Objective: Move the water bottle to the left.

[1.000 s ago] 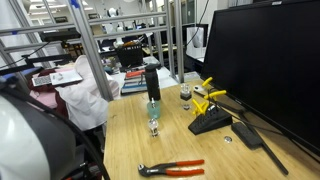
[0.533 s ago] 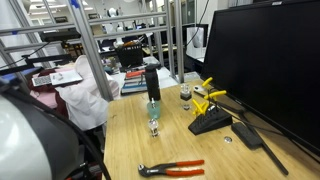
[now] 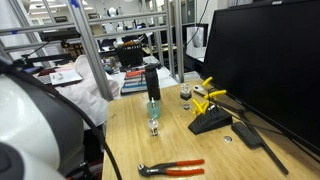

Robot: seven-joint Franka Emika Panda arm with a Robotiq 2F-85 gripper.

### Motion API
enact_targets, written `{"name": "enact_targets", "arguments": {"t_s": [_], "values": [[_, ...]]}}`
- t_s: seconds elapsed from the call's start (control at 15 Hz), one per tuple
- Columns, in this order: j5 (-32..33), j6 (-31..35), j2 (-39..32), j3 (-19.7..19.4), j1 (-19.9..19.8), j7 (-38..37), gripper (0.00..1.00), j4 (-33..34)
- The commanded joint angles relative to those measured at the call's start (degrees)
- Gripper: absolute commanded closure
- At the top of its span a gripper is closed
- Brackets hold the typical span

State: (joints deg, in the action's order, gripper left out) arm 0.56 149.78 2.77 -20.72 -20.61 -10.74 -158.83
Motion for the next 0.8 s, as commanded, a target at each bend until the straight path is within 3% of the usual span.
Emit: {"name": "enact_targets", "arguments": {"t_s": [0.0, 0.4, 0.73], "values": [[1.49, -6.99, 4.54, 1.22, 0.78, 5.96, 0.55, 0.04], [5.69, -16.17, 11.05, 6.61, 4.67, 9.42, 0.55, 0.09], [-0.21, -24.59, 10.62, 12.12, 13.3, 12.93, 0.55, 4.74]]}}
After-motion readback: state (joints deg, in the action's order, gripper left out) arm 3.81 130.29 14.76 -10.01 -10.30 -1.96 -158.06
